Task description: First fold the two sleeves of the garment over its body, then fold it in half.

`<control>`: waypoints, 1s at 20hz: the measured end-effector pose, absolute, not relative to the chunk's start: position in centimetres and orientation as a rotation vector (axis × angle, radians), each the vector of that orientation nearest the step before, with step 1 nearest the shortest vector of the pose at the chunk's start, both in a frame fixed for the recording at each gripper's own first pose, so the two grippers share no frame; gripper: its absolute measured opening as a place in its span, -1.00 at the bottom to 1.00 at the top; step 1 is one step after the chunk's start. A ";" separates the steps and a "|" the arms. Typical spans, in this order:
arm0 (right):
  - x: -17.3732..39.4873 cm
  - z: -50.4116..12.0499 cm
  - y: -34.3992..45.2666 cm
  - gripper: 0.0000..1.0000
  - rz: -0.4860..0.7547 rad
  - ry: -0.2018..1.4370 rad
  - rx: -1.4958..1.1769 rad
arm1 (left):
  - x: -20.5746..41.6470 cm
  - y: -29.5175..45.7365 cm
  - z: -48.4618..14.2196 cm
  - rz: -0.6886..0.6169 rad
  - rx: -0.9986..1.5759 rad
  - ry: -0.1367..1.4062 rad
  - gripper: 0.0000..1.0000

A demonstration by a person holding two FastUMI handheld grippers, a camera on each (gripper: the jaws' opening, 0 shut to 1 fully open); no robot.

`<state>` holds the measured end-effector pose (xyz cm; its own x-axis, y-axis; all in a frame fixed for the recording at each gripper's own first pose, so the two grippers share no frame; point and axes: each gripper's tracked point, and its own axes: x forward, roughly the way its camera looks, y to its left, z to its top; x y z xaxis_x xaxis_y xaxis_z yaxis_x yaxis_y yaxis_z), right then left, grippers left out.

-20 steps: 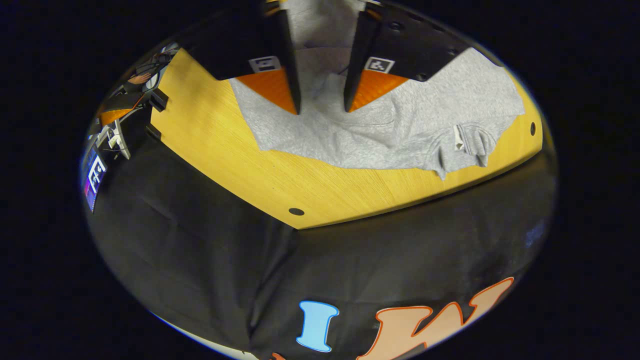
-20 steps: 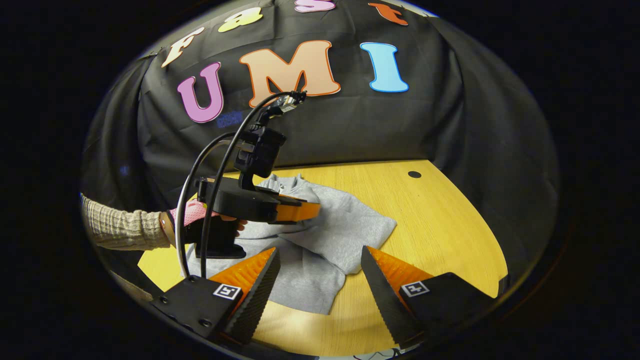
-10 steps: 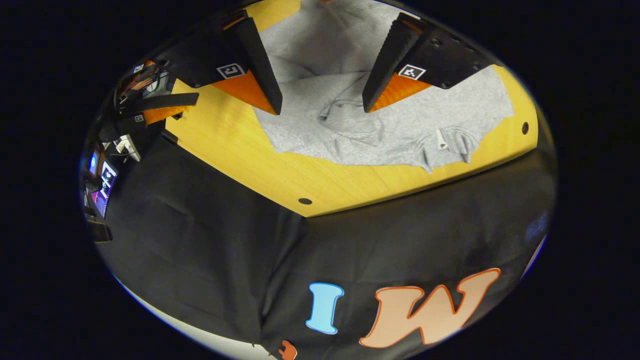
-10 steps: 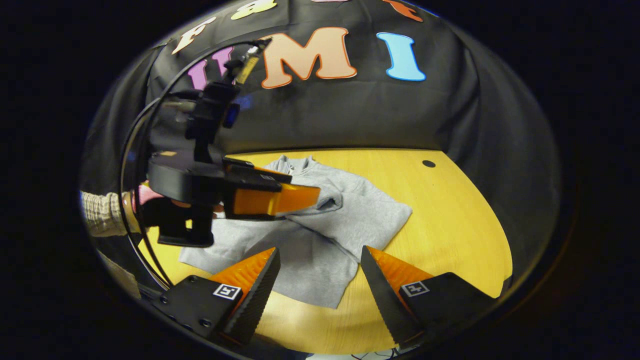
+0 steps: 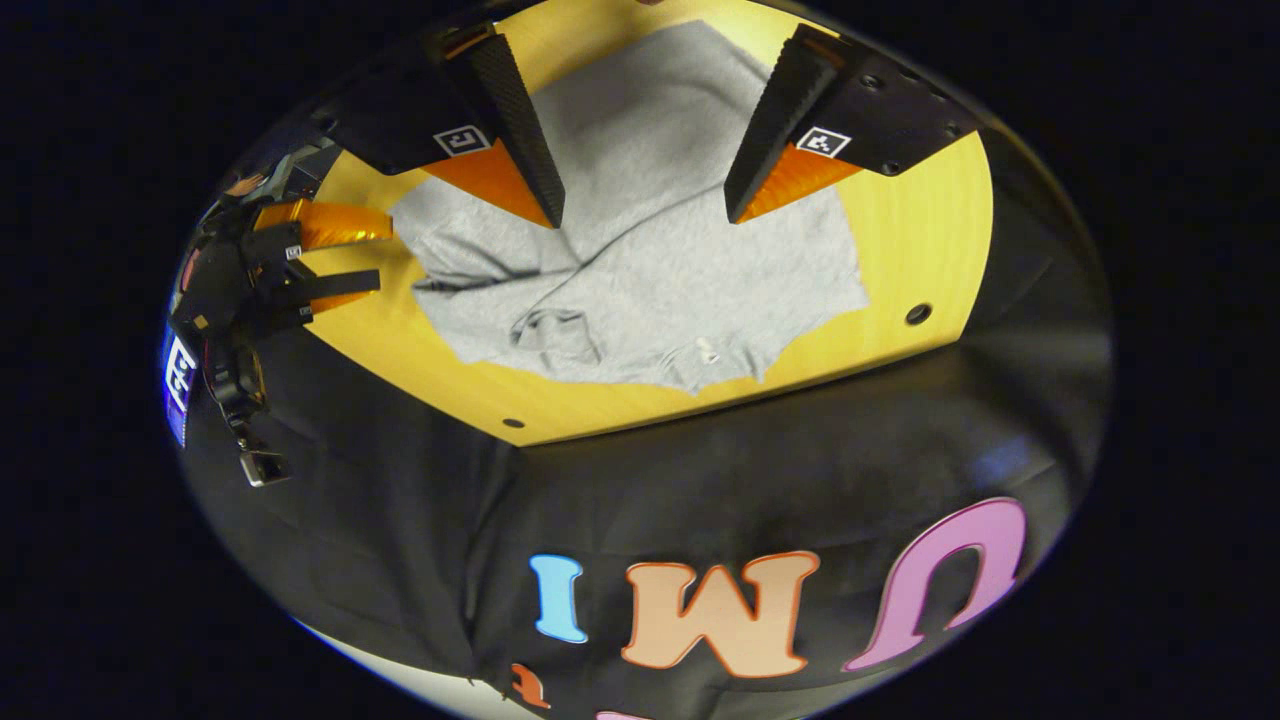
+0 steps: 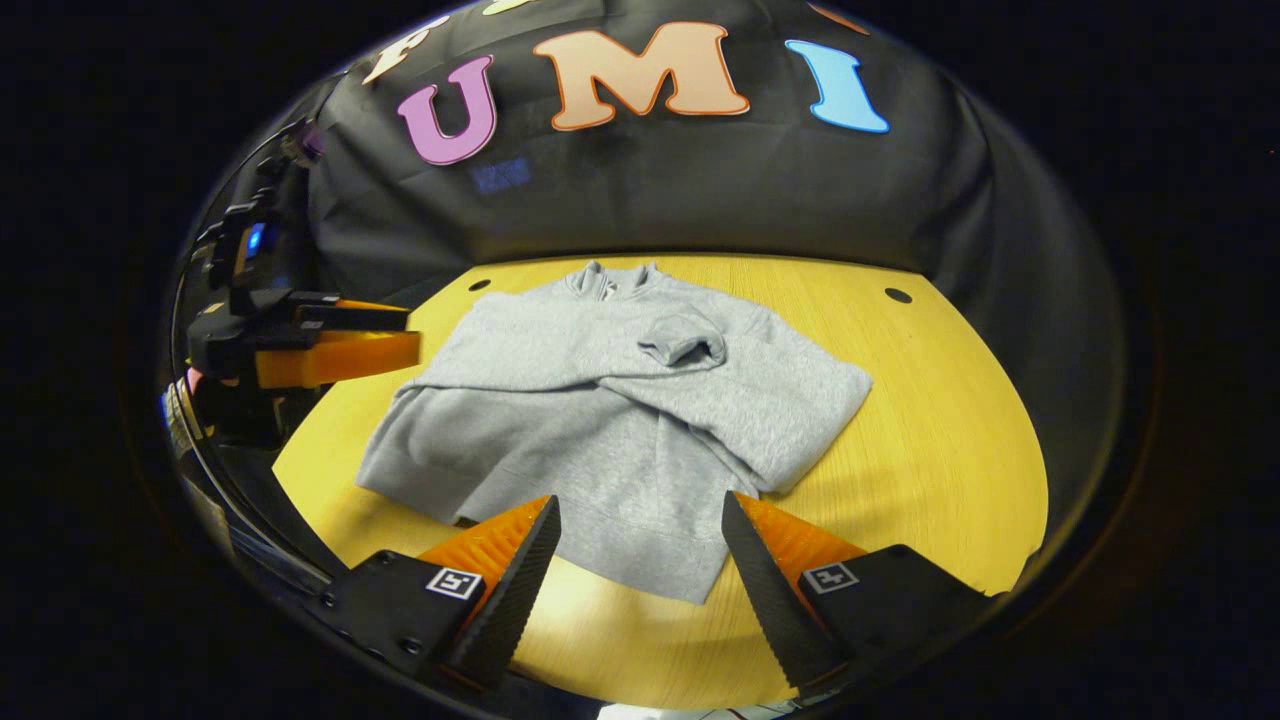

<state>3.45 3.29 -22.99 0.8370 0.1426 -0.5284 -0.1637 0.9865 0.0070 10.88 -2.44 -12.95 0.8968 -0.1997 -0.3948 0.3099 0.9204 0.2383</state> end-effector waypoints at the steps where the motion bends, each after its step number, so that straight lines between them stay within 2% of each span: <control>1: 3.5 -23.9 3.1 1.00 0.160 0.571 -0.046 | 9.7 -1.0 -13.8 -0.236 0.287 0.395 0.88; 7: 4.1 -27.9 2.4 1.00 0.149 0.660 -0.075 | 3.7 3.2 -19.7 -0.079 0.153 0.524 0.89; 12: 4.1 -30.4 1.3 1.00 0.124 0.713 -0.100 | 3.8 4.8 -22.9 -0.016 0.104 0.563 0.91; 20: 4.3 -30.4 1.5 0.99 0.110 0.704 -0.110 | 4.4 5.4 -24.8 0.033 0.114 0.583 0.89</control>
<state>4.30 1.46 -30.36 0.7569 0.0640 -0.6504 -0.1379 0.9884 -0.0632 4.35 5.41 -24.78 0.8346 0.0631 -0.5473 0.0017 0.9931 0.1170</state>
